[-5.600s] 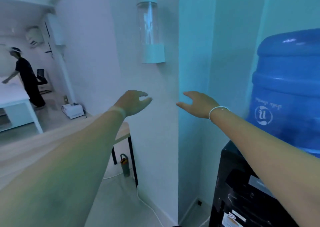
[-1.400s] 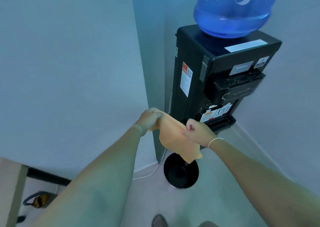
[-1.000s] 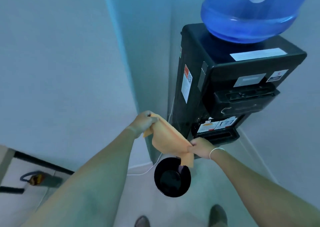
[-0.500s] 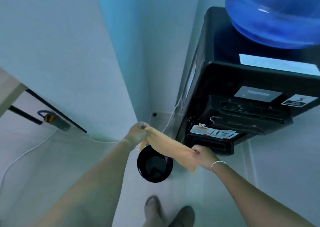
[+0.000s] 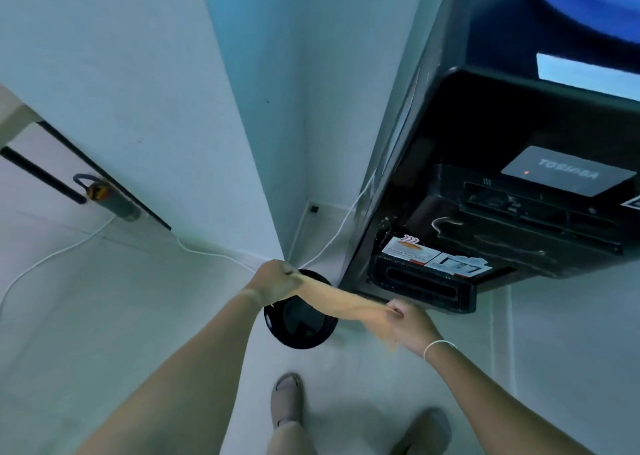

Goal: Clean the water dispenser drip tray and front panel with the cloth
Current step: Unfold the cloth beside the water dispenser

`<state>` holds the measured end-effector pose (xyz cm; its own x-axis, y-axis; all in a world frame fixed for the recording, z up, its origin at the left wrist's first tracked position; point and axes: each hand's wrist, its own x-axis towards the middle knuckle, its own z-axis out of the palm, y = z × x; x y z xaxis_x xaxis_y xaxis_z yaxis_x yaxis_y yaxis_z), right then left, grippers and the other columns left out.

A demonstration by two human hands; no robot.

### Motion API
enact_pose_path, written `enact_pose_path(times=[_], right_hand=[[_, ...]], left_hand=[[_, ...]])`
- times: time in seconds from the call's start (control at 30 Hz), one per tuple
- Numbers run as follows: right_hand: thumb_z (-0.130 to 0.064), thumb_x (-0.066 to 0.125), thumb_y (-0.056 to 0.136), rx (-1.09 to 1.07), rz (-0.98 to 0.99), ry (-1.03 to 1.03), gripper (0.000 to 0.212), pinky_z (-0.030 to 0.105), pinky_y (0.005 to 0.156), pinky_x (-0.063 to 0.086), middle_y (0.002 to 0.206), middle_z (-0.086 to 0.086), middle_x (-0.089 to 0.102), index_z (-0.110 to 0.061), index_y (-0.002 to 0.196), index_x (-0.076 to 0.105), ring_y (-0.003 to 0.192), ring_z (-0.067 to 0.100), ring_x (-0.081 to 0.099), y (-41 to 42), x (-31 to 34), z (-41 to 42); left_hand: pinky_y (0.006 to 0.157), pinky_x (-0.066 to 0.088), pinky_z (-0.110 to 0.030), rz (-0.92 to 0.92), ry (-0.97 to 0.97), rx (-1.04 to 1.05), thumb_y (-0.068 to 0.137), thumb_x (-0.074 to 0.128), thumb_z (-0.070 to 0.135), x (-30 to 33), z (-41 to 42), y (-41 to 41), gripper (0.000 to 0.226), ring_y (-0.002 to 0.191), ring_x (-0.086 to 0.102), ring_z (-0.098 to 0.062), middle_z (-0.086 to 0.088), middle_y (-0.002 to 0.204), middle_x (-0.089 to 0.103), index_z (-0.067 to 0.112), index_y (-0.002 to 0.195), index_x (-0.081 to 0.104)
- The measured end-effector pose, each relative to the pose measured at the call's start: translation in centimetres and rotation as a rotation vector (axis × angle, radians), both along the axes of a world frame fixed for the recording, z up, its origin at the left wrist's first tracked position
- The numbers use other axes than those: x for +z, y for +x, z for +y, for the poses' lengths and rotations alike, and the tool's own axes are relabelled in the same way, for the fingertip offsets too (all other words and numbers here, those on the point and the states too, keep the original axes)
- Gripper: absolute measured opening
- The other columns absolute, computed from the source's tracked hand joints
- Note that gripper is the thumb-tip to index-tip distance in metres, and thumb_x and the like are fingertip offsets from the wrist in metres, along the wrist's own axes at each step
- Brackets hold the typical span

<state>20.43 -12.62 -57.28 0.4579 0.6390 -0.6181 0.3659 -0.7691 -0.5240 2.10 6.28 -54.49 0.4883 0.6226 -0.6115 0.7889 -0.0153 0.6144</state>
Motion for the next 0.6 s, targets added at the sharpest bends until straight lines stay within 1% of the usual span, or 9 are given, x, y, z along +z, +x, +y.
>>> enact_pose_path(times=[0.1, 0.17, 0.2, 0.27, 0.33, 0.4, 0.47, 0.5, 0.6], right_hand=[[-0.013, 0.045, 0.087, -0.003, 0.066, 0.027, 0.015, 0.028, 0.053, 0.029, 0.070, 0.005, 0.052, -0.007, 0.079, 0.056, 0.066, 0.021, 0.046, 0.8, -4.1, -0.5], [-0.014, 0.046, 0.085, -0.019, 0.105, 0.051, 0.015, 0.029, 0.055, 0.027, 0.069, 0.007, 0.049, -0.004, 0.076, 0.053, 0.065, 0.019, 0.044, 0.8, -7.7, -1.5], [-0.014, 0.046, 0.084, -0.034, 0.123, 0.060, 0.015, 0.029, 0.055, 0.027, 0.068, 0.007, 0.047, -0.006, 0.071, 0.051, 0.063, 0.019, 0.042, 0.9, -9.3, -1.8], [-0.014, 0.047, 0.082, -0.080, 0.161, 0.091, 0.017, 0.029, 0.057, 0.028, 0.066, 0.007, 0.042, -0.014, 0.065, 0.046, 0.062, 0.017, 0.040, 1.0, -12.5, -2.5], [-0.011, 0.048, 0.082, -0.146, 0.198, 0.124, 0.018, 0.028, 0.058, 0.028, 0.066, 0.008, 0.041, -0.007, 0.065, 0.046, 0.062, 0.017, 0.038, 1.2, -15.1, -2.8], [-0.008, 0.049, 0.086, -0.199, 0.234, 0.171, 0.019, 0.025, 0.051, 0.031, 0.069, 0.011, 0.041, 0.004, 0.071, 0.047, 0.060, 0.017, 0.039, 1.3, -18.2, -3.4], [-0.008, 0.049, 0.088, -0.252, 0.268, 0.227, 0.016, 0.018, 0.041, 0.031, 0.069, 0.012, 0.041, -0.001, 0.073, 0.050, 0.055, 0.018, 0.039, 1.2, -20.5, -3.8], [-0.008, 0.050, 0.089, -0.270, 0.277, 0.255, 0.015, 0.015, 0.040, 0.030, 0.069, 0.011, 0.043, -0.003, 0.075, 0.052, 0.056, 0.017, 0.040, 1.1, -21.4, -4.2], [-0.011, 0.052, 0.089, -0.338, 0.292, 0.341, 0.015, 0.020, 0.046, 0.034, 0.070, 0.006, 0.048, 0.000, 0.082, 0.059, 0.060, 0.016, 0.043, 0.5, -23.4, -5.8]], left_hand=[[0.061, 0.038, -0.020, 0.010, 0.016, 0.078, 0.075, 0.052, 0.024, -2.9, -1.3, 0.2, 0.020, 0.079, 0.053, -0.019, -0.001, 0.076, 0.058, 0.010, 0.082, 0.065], [0.068, 0.041, -0.025, 0.010, 0.002, 0.168, 0.083, 0.052, 0.017, -6.2, -2.8, 0.4, 0.012, 0.080, 0.054, -0.022, -0.001, 0.073, 0.057, 0.011, 0.078, 0.061], [0.073, 0.042, -0.029, -0.007, 0.004, 0.214, 0.085, 0.052, 0.015, -7.8, -3.2, 0.4, 0.013, 0.081, 0.054, -0.024, -0.001, 0.072, 0.056, 0.012, 0.076, 0.060], [0.072, 0.042, -0.032, -0.038, 0.019, 0.267, 0.087, 0.051, 0.013, -10.6, -4.1, 0.6, 0.015, 0.079, 0.053, -0.025, 0.000, 0.070, 0.055, 0.013, 0.074, 0.058], [0.068, 0.042, -0.032, -0.075, 0.045, 0.296, 0.091, 0.049, 0.013, -12.9, -4.7, 1.1, 0.015, 0.077, 0.052, -0.025, -0.003, 0.075, 0.056, 0.011, 0.081, 0.060], [0.072, 0.042, -0.031, -0.125, 0.090, 0.331, 0.093, 0.048, 0.013, -15.8, -5.6, 1.6, 0.015, 0.083, 0.053, -0.024, -0.006, 0.086, 0.059, 0.010, 0.092, 0.062], [0.074, 0.040, -0.031, -0.158, 0.132, 0.348, 0.093, 0.048, 0.012, -18.3, -6.4, 1.9, 0.013, 0.085, 0.051, -0.021, -0.006, 0.089, 0.057, 0.012, 0.092, 0.060], [0.072, 0.039, -0.030, -0.175, 0.138, 0.352, 0.093, 0.047, 0.011, -19.3, -7.0, 1.9, 0.011, 0.085, 0.049, -0.020, -0.006, 0.088, 0.055, 0.012, 0.090, 0.058], [0.063, 0.035, -0.020, -0.219, 0.162, 0.347, 0.093, 0.046, 0.013, -21.7, -8.6, 1.6, 0.011, 0.082, 0.044, -0.017, -0.007, 0.086, 0.050, 0.011, 0.090, 0.057]])
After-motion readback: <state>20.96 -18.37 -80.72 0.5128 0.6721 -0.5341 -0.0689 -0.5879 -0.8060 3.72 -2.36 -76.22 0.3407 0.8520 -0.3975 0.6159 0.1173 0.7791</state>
